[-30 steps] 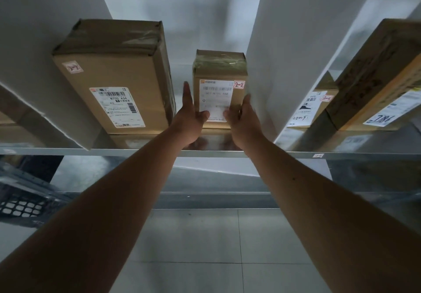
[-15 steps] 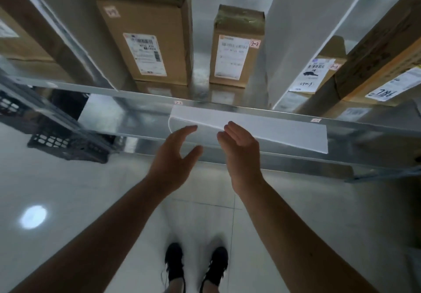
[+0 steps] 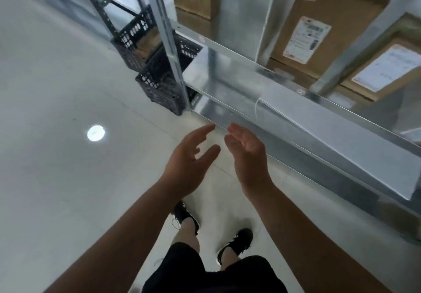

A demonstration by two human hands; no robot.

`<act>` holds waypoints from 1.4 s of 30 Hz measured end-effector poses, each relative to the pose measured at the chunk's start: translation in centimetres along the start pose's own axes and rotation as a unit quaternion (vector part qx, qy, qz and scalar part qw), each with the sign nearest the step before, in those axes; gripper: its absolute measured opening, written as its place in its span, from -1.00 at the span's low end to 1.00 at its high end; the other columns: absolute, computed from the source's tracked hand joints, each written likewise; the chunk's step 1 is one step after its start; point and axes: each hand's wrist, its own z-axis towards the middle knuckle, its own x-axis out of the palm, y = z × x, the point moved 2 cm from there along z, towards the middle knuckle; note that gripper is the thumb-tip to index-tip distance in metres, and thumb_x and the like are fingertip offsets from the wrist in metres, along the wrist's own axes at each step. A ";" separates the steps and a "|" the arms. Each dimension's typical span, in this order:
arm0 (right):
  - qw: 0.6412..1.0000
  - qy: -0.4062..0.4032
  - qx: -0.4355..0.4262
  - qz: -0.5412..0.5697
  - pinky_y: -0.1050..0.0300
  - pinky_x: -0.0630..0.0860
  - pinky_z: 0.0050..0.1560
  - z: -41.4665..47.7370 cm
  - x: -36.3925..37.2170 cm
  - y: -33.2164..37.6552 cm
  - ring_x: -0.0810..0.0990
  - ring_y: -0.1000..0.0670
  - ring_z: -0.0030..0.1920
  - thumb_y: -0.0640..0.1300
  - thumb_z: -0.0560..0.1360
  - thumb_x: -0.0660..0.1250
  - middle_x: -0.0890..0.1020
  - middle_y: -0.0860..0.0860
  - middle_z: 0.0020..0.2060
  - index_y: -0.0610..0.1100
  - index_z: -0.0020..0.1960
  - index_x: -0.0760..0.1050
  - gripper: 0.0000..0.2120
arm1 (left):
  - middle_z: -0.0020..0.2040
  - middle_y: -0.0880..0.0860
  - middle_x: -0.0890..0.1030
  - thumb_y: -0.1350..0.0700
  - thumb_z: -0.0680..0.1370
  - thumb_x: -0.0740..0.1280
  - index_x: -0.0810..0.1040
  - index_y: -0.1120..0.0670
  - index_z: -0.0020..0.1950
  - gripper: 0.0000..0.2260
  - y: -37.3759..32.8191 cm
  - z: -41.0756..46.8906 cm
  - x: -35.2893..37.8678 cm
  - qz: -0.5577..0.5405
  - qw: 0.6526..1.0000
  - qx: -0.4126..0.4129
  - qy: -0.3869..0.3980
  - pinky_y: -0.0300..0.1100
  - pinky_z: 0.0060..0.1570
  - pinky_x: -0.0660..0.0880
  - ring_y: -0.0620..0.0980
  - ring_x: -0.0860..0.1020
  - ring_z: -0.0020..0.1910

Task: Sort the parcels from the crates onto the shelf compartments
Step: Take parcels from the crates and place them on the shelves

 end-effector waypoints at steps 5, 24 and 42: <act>0.999 0.046 -0.006 -0.015 0.10 0.55 0.39 0.7 10.8 2.3 0.66 0.15 0.26 -0.22 0.65 0.40 0.69 0.15 0.23 -0.07 0.41 0.57 -0.67 | 0.30 -0.38 0.56 0.01 0.63 0.43 0.47 -0.41 0.31 -0.63 2.2 0.3 -11.0 -0.075 0.993 -0.027 -0.088 -0.04 0.41 0.51 -0.32 0.53 0.34; 0.951 0.288 -0.068 -0.094 0.05 0.51 0.47 11.6 40.6 11.7 0.56 0.22 0.37 -0.10 0.68 0.36 0.58 0.08 0.42 -0.01 0.54 0.44 -0.57 | 0.40 -0.19 0.57 0.09 0.68 0.37 0.47 -0.15 0.48 -0.62 7.6 7.9 -37.9 -0.189 0.928 -0.066 -0.313 -0.40 0.17 0.48 -0.29 0.56 0.32; 0.901 0.414 -0.069 -0.106 -0.05 0.48 0.50 32.2 63.8 24.1 0.54 0.21 0.40 0.07 0.61 0.37 0.56 0.14 0.42 0.08 0.60 0.38 -0.43 | 0.41 -0.14 0.59 0.01 0.55 0.41 0.51 -0.03 0.50 -0.50 6.1 29.3 -58.5 -0.226 0.880 -0.088 -0.409 -0.28 0.24 0.49 -0.14 0.57 0.37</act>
